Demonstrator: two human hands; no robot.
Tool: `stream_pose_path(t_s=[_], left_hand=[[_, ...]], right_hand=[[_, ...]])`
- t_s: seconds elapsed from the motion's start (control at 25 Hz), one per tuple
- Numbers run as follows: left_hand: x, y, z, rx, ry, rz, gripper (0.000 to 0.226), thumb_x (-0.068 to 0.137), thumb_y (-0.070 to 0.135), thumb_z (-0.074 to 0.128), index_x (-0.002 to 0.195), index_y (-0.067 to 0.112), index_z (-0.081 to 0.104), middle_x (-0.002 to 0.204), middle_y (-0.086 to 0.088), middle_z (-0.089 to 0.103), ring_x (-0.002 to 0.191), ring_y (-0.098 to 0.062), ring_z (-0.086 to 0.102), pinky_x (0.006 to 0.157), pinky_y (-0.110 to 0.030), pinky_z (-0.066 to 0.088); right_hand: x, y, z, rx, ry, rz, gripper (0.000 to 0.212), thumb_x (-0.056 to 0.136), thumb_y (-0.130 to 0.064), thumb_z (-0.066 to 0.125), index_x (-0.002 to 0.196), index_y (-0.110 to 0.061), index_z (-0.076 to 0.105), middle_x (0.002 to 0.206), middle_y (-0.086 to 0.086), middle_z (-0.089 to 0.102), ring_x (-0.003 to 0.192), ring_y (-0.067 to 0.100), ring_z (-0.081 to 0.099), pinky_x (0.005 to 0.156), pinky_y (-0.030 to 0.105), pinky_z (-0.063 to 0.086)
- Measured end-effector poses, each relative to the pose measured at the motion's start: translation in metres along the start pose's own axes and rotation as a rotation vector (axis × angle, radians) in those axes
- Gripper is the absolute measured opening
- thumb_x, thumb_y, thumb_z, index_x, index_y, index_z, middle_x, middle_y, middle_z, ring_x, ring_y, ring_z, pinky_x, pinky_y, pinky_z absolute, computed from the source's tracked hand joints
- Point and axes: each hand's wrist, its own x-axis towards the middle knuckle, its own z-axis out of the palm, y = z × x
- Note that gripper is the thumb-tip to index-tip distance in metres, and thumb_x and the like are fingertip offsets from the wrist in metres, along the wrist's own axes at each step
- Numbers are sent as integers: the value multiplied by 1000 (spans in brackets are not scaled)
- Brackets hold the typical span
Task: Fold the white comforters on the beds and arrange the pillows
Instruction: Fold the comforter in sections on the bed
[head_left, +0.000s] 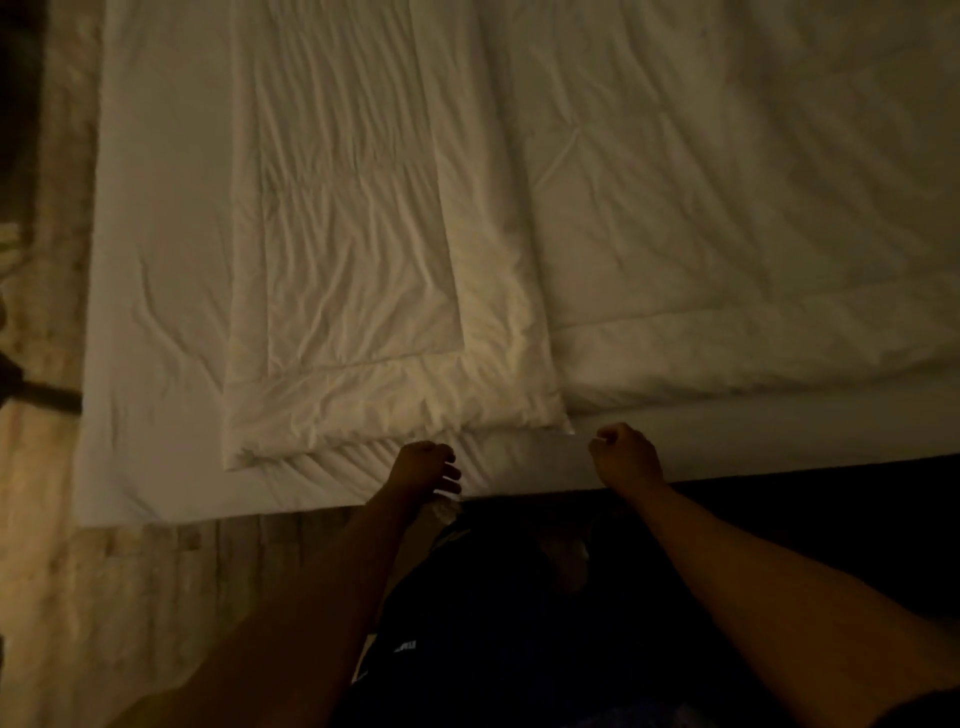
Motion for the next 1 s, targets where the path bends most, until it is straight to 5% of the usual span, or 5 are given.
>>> stream_pose_path(t_s=[0.32, 0.48, 0.68, 0.84, 1.0], left_hand=[[-10, 59, 107, 149, -103, 94, 23, 98, 15, 53, 104, -5, 63, 85, -22, 68, 71, -33, 67, 67, -39, 53], [-5, 89, 153, 270, -148, 162, 30, 98, 15, 45, 106, -8, 62, 83, -20, 64, 68, -32, 62, 62, -34, 49], [-3, 135, 219, 475, -99, 236, 25, 95, 20, 55, 102, -2, 64, 91, -18, 70, 73, -29, 65, 66, -35, 51], [15, 183, 309, 639, -53, 305, 27, 93, 24, 55, 99, 0, 66, 100, -20, 72, 85, -33, 69, 72, -36, 54], [15, 225, 439, 992, 32, 515, 36, 92, 32, 54, 115, 4, 61, 116, -12, 63, 107, -31, 60, 90, -36, 51]], right_hand=[[18, 30, -96, 98, -11, 133, 34, 93, -28, 54, 115, -5, 66, 122, 18, 64, 110, 34, 61, 88, 31, 47], [71, 88, -139, 289, 110, 228, 50, 69, -49, 55, 100, -12, 69, 113, 18, 69, 95, 32, 66, 93, 47, 54], [76, 89, -230, 476, 183, 280, 17, 90, -20, 54, 74, -24, 55, 88, 7, 60, 87, 25, 58, 94, 50, 54], [133, 137, -311, 596, 220, 302, 28, 92, -13, 53, 114, 2, 63, 81, 3, 58, 77, 24, 59, 86, 41, 54], [183, 195, -402, 753, 286, 382, 36, 91, -16, 57, 121, 4, 58, 121, 24, 61, 109, 36, 62, 89, 36, 54]])
